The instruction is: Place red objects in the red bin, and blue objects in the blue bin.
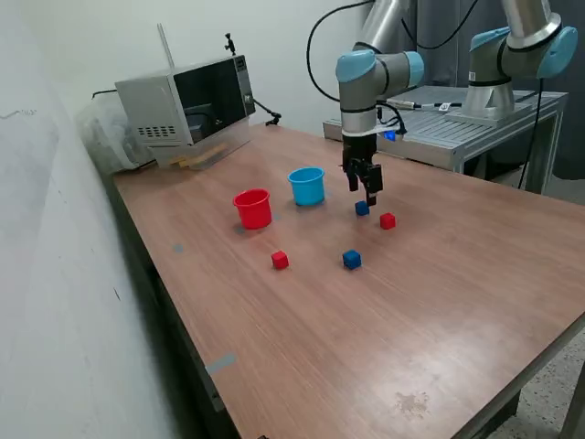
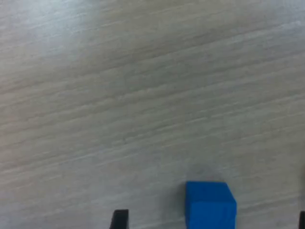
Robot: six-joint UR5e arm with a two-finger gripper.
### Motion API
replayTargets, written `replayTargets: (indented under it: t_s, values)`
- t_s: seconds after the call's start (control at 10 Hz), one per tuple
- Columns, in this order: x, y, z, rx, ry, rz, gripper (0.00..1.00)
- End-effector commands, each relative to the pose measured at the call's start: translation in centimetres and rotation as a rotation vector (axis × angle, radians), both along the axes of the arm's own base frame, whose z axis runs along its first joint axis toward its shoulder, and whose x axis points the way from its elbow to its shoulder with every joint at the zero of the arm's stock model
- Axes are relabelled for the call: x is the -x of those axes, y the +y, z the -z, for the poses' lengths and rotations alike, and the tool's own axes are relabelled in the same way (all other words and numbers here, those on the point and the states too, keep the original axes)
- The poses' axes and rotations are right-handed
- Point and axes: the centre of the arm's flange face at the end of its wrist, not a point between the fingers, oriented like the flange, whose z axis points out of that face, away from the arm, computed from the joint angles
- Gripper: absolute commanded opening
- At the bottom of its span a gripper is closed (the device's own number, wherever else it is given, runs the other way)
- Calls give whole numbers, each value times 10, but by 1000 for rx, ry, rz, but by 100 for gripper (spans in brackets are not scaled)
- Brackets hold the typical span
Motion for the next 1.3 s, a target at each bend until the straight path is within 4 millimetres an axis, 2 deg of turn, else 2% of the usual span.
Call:
replayTargets:
  t_s: [0.0,0.5,1.2]
  values:
    - [0,-1,14,2,-25,-16,100]
    - [3,0,26,4,-43,-22,100]
    - [10,0,23,2,-30,-33,100]
